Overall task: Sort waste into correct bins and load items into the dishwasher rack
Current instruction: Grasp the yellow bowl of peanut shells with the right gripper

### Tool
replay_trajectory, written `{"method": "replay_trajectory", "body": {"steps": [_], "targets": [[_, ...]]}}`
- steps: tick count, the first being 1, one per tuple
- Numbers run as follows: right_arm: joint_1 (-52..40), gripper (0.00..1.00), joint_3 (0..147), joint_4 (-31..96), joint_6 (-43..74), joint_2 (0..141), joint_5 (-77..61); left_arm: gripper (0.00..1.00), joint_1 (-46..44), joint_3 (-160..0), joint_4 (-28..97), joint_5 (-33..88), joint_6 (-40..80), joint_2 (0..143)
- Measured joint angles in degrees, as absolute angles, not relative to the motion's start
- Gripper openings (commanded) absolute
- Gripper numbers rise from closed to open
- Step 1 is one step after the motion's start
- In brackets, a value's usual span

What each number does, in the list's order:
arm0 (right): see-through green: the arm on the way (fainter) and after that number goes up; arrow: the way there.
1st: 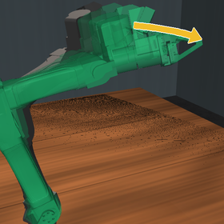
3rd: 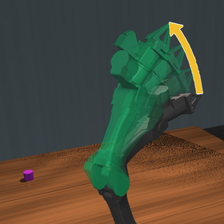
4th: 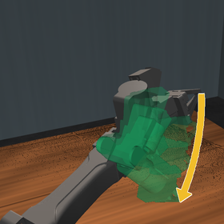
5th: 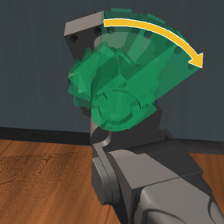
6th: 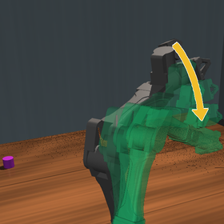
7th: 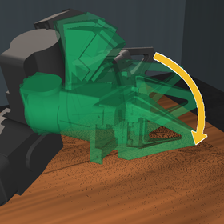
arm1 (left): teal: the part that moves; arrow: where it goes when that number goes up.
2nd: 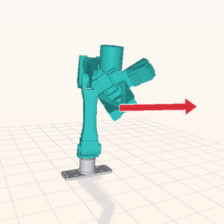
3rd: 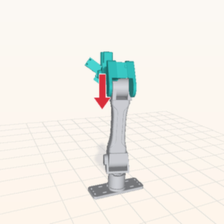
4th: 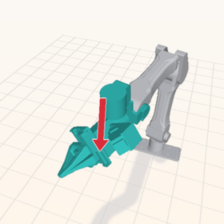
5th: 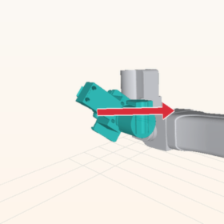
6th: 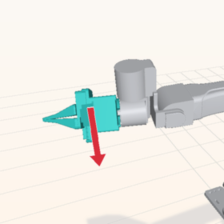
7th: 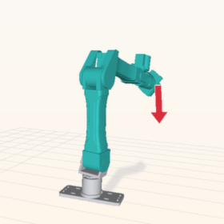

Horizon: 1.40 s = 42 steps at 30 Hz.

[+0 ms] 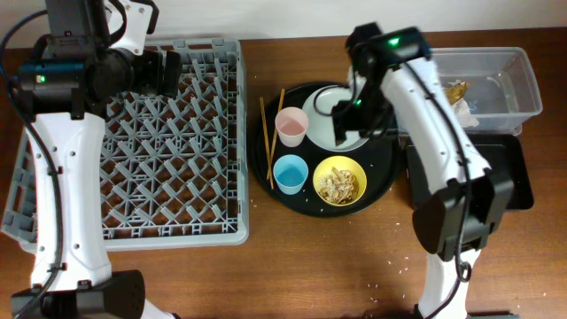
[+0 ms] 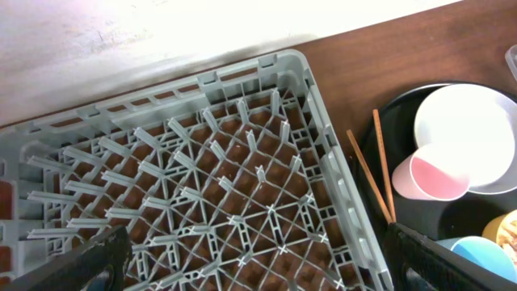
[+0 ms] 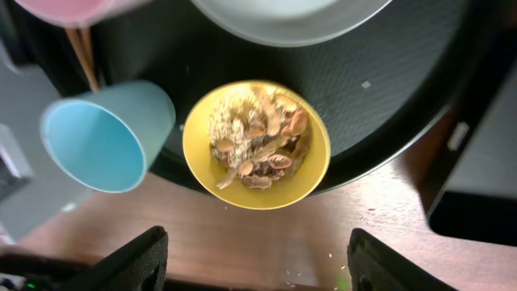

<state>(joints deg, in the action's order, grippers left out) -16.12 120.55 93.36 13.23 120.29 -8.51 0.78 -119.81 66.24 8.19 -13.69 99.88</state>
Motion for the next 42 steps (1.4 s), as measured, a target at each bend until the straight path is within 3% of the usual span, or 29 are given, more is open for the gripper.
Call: {"method": "replay_trajectory", "body": {"steps": [10,16,25,35,42], "targets": [[-22.81,0.58,103.94,70.26,25.28,120.40,-10.22,0.99,0.78,-119.81,66.22,8.19,-13.69,99.88],[-24.05,0.50,94.54,62.67,33.52,120.40,-10.22,0.99,0.78,-119.81,66.24,8.19,-13.69,99.88],[-24.05,0.04,90.45,59.42,36.58,120.40,-9.34,0.99,0.78,-119.81,66.24,8.21,-13.69,99.88],[-23.38,0.04,91.96,64.01,36.18,119.81,-7.66,0.99,0.78,-119.81,66.22,8.21,-13.69,99.88],[-16.67,0.04,99.92,72.05,29.93,113.69,-7.70,0.99,0.78,-119.81,66.24,8.21,-13.69,99.88]]}}
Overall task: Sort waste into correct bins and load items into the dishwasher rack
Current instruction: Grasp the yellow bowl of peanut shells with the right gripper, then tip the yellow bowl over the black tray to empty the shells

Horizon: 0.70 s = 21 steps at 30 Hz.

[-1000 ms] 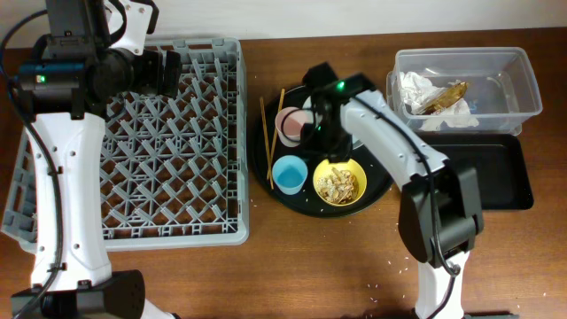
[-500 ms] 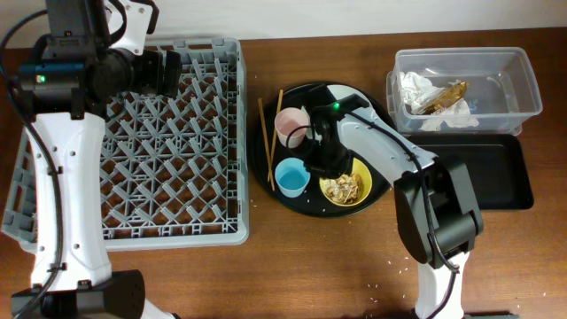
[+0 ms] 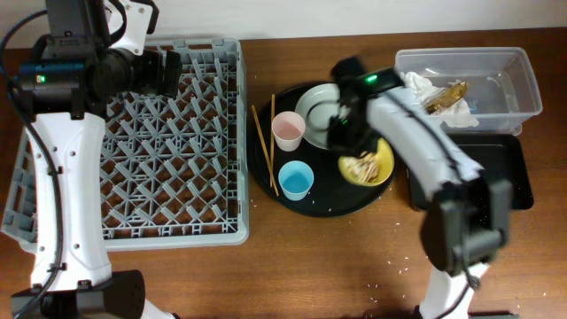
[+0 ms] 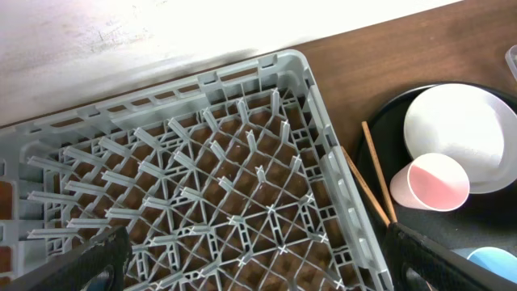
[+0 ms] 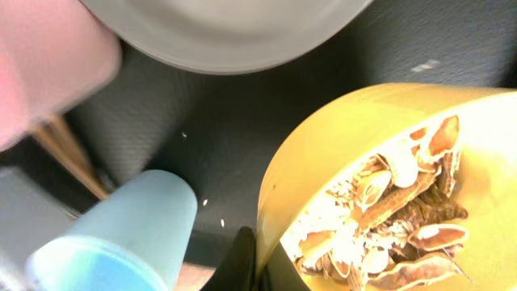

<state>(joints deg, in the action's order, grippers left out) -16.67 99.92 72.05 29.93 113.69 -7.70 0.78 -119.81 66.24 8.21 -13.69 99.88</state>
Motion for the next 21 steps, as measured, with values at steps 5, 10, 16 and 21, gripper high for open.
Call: {"method": "replay_trajectory", "body": {"steps": [5,10,16,21], "targets": [[-5.06,0.04,102.17,74.83,22.39,103.90,-11.99,0.99,0.78,-119.81,66.22,8.21,-13.69,99.88],[6.11,0.04,102.00,77.38,10.04,102.54,-18.02,0.99,0.78,-119.81,66.22,8.21,-13.69,99.88],[19.16,0.04,95.39,72.99,-4.84,102.63,-31.40,0.99,0.78,-119.81,66.24,8.21,-13.69,99.88],[27.88,0.04,82.24,62.37,-11.53,102.78,-46.22,0.99,0.78,-119.81,66.26,8.21,-13.69,99.88]]}}
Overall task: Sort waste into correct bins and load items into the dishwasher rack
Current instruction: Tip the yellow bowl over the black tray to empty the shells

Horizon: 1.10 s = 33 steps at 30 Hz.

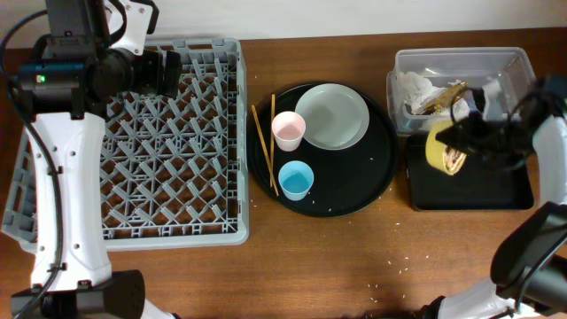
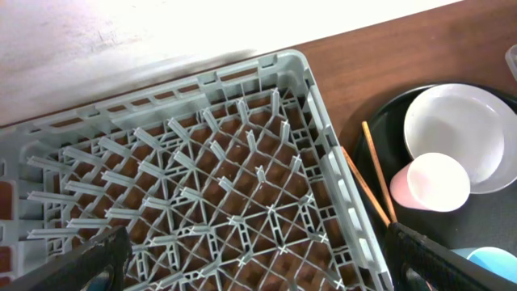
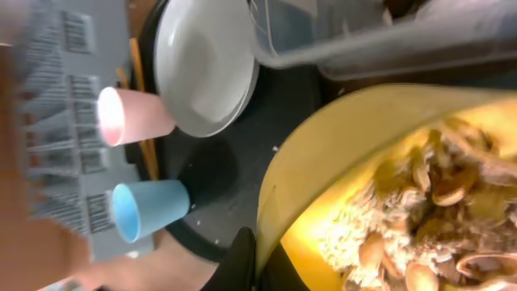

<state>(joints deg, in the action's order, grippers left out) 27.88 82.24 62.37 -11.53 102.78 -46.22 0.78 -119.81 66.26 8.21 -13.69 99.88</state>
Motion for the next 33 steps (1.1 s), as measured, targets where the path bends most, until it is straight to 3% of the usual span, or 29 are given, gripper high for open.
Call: {"method": "replay_trajectory", "body": {"steps": [7,15,33], "targets": [[38.74,0.04,71.16,57.30,-19.81,102.91,-65.12,0.99,0.78,-119.81,66.24,8.19,-13.69,99.88],[45.76,0.04,70.15,55.81,-26.35,102.91,-80.62,0.99,0.78,-119.81,66.24,8.21,-13.69,99.88],[46.74,0.04,70.15,55.18,-27.46,102.91,-86.70,0.99,0.78,-119.81,66.24,8.21,-13.69,99.88]]}}
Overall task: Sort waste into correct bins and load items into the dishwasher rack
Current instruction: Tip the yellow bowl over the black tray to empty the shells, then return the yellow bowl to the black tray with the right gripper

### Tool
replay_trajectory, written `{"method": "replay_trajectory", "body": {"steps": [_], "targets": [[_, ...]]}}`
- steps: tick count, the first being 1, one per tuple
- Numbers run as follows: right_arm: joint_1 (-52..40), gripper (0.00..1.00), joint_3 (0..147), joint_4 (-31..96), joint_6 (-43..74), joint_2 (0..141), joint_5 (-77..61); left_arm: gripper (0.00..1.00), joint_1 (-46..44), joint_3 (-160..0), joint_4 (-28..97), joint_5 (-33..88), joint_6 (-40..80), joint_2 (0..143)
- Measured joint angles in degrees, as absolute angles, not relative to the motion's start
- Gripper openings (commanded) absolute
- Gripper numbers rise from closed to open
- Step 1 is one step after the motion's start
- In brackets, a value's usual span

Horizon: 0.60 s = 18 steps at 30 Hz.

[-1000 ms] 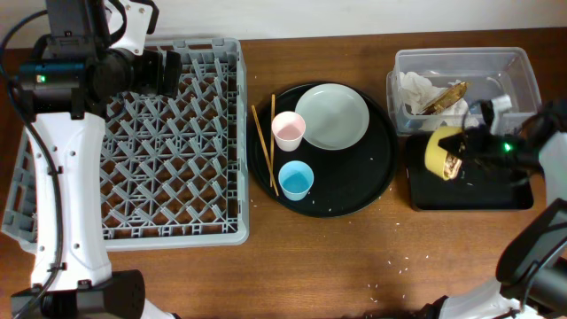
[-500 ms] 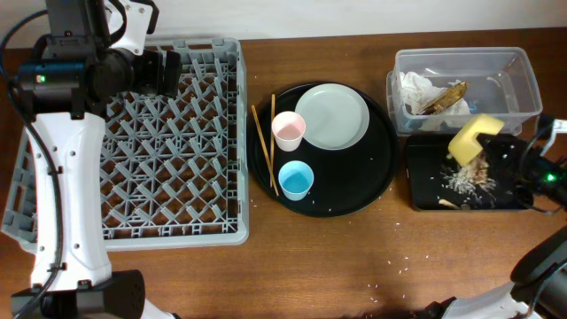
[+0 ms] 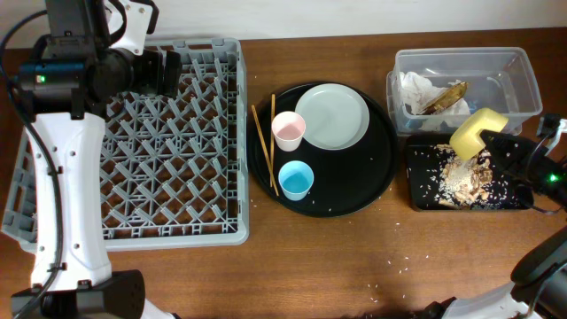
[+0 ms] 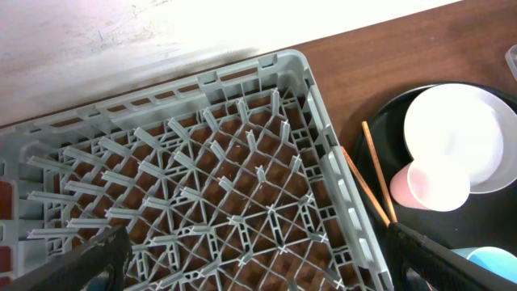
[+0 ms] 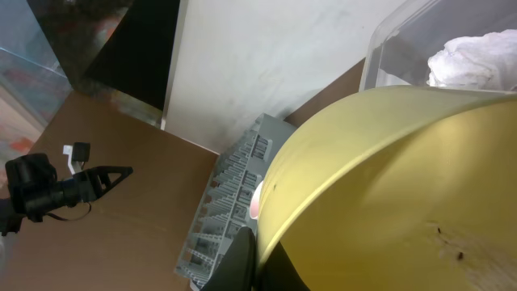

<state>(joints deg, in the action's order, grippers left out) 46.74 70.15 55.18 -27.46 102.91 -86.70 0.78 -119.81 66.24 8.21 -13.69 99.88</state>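
Observation:
My right gripper is shut on the rim of the yellow bowl, which is tipped over the black bin; shells and crumbs lie spread in that bin. In the right wrist view the bowl shows only its emptied inside. The grey dishwasher rack stands at the left with nothing in it. My left gripper hangs open above the rack's far right part. On the round black tray are a white plate, a pink cup, a blue cup and chopsticks.
A clear plastic bin with paper and a wrapper stands at the back right, just behind the black bin. Crumbs dot the wooden table near the front.
The yellow bowl, held tilted over the left end of the black bin with its food inside, is now tipped further right and its shells lie in the bin.
My right gripper hovered open over the tray above the full yellow bowl. Then it was shut on the bowl's rim at the tray. Then it held the bowl over the black bin, and now the food lies in the bin. The left arm stayed above the rack.

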Motion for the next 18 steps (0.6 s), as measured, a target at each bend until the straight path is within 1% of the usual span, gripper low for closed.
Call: {"method": "replay_trajectory", "body": {"steps": [4,8,13,18], "targets": [[46.74,0.04,70.15,55.57,-26.96,102.91,-86.72,0.99,0.78,-119.81,66.24,8.21,-13.69,99.88],[46.74,0.04,70.15,54.87,-23.62,102.91,-86.94,0.99,0.78,-119.81,66.22,8.21,-13.69,99.88],[46.74,0.04,70.15,53.10,-16.21,102.91,-86.96,0.99,0.78,-119.81,66.24,8.21,-13.69,99.88],[46.74,0.04,70.15,54.02,-10.07,102.91,-86.96,0.99,0.78,-119.81,66.24,8.21,-13.69,99.88]]}}
